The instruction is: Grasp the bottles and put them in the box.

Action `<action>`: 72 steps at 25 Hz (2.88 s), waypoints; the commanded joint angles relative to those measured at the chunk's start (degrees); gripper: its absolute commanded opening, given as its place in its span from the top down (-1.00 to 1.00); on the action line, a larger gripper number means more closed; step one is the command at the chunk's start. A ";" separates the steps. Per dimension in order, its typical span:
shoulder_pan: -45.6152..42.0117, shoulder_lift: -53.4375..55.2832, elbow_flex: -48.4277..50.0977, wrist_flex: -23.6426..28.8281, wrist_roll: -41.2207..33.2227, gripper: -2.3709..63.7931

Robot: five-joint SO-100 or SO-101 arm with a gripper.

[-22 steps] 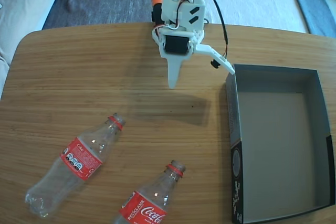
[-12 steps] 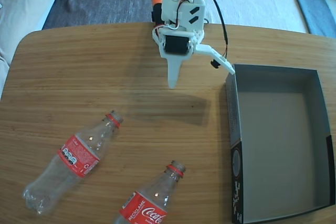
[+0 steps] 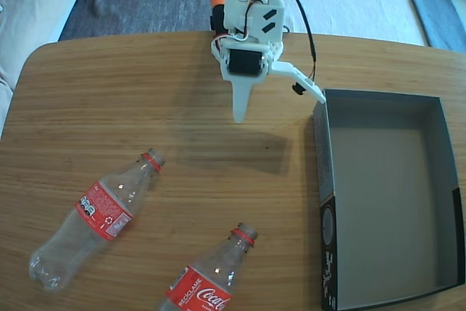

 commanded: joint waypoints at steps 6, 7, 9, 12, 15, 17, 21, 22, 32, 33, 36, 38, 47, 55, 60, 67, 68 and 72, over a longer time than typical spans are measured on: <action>0.44 0.44 -0.62 0.00 -0.09 0.94; 0.44 0.44 -0.62 0.00 -0.09 0.94; 0.44 0.44 -0.62 0.00 -0.09 0.94; 0.44 0.44 -0.62 0.00 -0.09 0.94; 0.44 0.44 -0.62 0.00 -0.09 0.94; 0.44 0.44 -0.62 0.00 -0.09 0.94; 0.35 0.44 -0.62 0.00 -0.09 0.94; 0.35 0.44 -0.62 0.00 -0.09 0.94; 0.18 0.44 -0.26 -0.88 -0.18 0.94; 0.18 0.44 -0.26 -0.88 0.18 0.94; 0.18 0.44 -0.35 -0.88 0.18 0.94; 0.18 0.26 -0.53 -0.70 0.26 0.94; 0.79 0.00 -3.96 0.00 -0.09 0.94; 0.79 -14.59 -11.78 -0.79 -0.09 0.94; 0.53 -26.28 -21.53 -0.88 -0.09 0.94; 0.18 -43.33 -37.35 -0.88 -0.26 0.94; 0.18 -45.70 -39.55 -0.88 -0.26 0.94; 0.18 -53.61 -45.79 -0.79 -4.39 0.94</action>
